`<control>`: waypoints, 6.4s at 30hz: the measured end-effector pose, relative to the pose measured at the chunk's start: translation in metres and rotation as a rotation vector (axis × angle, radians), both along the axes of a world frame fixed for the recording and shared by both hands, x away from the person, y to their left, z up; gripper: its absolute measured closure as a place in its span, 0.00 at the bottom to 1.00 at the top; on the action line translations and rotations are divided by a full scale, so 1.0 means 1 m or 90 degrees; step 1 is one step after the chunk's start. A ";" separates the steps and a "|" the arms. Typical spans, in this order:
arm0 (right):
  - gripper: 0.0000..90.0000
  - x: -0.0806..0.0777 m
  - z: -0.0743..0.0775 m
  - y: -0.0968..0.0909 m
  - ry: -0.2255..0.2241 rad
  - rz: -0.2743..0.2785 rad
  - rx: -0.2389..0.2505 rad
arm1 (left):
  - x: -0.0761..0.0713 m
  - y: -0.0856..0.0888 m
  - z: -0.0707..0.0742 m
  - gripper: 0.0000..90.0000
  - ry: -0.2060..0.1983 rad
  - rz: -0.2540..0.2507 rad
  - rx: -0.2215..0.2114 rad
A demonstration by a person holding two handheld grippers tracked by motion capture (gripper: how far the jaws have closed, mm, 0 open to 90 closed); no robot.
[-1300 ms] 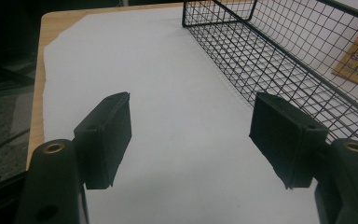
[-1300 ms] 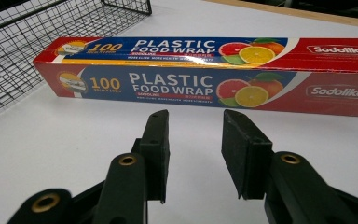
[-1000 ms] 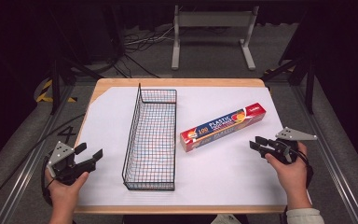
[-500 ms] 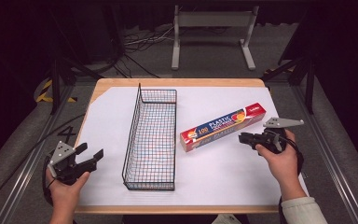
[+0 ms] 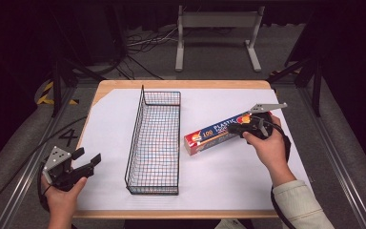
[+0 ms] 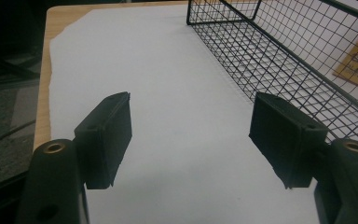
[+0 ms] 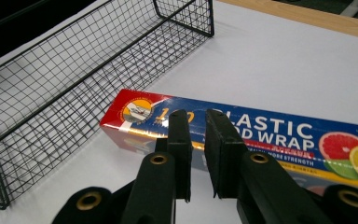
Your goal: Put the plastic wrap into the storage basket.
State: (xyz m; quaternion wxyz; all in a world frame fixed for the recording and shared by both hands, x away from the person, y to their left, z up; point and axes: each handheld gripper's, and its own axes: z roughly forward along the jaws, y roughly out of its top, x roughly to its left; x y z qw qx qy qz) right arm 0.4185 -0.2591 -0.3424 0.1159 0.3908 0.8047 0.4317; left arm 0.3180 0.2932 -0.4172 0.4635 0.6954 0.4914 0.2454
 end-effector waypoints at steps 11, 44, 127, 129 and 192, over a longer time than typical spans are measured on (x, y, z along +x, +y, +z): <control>0.95 0.029 0.002 0.033 0.020 0.009 -0.046 | 0.003 -0.002 0.000 0.33 0.002 -0.004 0.002; 0.98 0.089 -0.036 0.114 0.132 0.027 -0.190 | 0.003 0.000 -0.004 0.33 0.011 -0.006 0.014; 1.00 -0.004 -0.063 0.085 0.375 0.242 -0.395 | 0.008 -0.003 -0.004 0.32 0.015 -0.014 0.007; 1.00 -0.005 -0.063 0.083 0.370 0.241 -0.389 | 0.009 -0.003 -0.004 0.32 0.014 -0.014 0.006; 0.21 0.030 -0.044 0.001 0.273 -0.492 -0.153 | 0.026 -0.007 -0.005 0.31 -0.002 0.012 0.014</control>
